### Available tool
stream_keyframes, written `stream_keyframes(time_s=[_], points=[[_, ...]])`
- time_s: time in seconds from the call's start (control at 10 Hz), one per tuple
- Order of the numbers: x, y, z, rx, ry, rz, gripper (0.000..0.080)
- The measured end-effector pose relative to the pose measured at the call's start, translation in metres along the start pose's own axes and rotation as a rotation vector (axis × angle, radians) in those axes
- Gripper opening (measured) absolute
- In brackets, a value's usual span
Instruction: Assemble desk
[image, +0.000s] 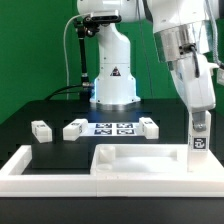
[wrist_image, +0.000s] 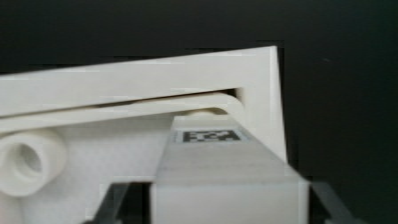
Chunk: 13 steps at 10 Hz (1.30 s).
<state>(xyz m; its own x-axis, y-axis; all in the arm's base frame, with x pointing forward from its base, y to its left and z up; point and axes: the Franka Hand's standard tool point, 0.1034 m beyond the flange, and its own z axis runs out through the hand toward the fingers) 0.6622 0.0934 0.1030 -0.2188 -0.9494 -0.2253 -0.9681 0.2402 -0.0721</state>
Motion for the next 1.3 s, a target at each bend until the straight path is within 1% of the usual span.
stream_keyframes(time_s=[0.1,0.2,0.3,0.4,0.6,0.7,0.8,0.9,1.0,1.1,1.2,1.3], points=[[-0.002,-0.001,0.001,0.038,-0.018,0.151,0.0291],[-0.003,-0.002,0.001,0.064,-0.011,0.216,0.0291],[-0.005,-0.002,0.001,0.071,-0.008,0.238,0.0295],[-0.003,-0.003,0.0,0.073,-0.005,0.292,0.0295],[-0.003,-0.003,0.0,0.077,0.0,0.312,0.0295],[-0.003,-0.003,0.001,0.077,0.001,0.287,0.0387],[-0.003,-0.003,0.001,0.077,0.001,0.284,0.0387],[-0.003,-0.003,0.001,0.076,0.001,0.284,0.0559],[-0.003,-0.002,0.002,0.076,0.002,0.28,0.0559],[-0.003,-0.002,0.002,0.076,0.002,0.278,0.0632],[-0.004,-0.003,0.001,0.077,0.001,0.274,0.0645],[-0.012,-0.005,-0.016,0.092,-0.014,0.217,0.0648]])
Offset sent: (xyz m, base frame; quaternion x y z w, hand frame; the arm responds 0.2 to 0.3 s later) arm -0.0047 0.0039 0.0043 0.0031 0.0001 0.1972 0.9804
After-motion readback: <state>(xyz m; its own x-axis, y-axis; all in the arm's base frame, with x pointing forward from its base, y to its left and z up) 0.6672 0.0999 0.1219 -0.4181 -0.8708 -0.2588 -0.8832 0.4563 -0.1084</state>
